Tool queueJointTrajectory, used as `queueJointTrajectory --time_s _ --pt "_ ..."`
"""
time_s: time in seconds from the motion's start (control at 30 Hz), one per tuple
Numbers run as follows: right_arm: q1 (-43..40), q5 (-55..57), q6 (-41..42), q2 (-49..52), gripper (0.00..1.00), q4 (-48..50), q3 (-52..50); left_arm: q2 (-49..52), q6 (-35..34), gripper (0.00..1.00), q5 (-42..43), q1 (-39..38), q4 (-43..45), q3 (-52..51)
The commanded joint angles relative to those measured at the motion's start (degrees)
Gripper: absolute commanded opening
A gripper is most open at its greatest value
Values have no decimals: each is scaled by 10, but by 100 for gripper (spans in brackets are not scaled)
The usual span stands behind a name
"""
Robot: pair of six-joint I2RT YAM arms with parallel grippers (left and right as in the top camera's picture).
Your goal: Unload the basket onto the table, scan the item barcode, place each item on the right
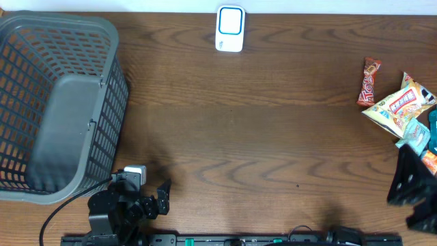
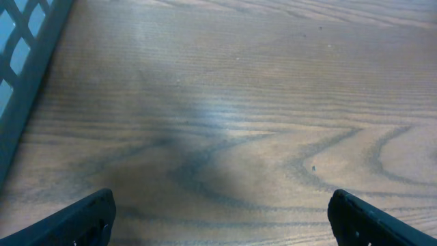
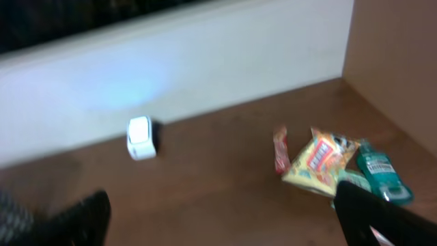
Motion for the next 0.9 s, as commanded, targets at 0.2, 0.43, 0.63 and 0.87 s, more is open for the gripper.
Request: queueJointTrajectory --time_s 0.2,0.43,0.63,0.87 --pt "35 2 19 -286 99 243 -392 -1 3 99 -6 -2 -2 1" --pt "35 10 21 -445 99 457 -642 -1 3 99 -6 -2 -2 1" --pt "42 28 21 -459 99 605 -785 -1 3 99 -6 -2 -2 1" --pt "71 67 21 -464 99 736 -911 -1 3 99 -6 -2 -2 1"
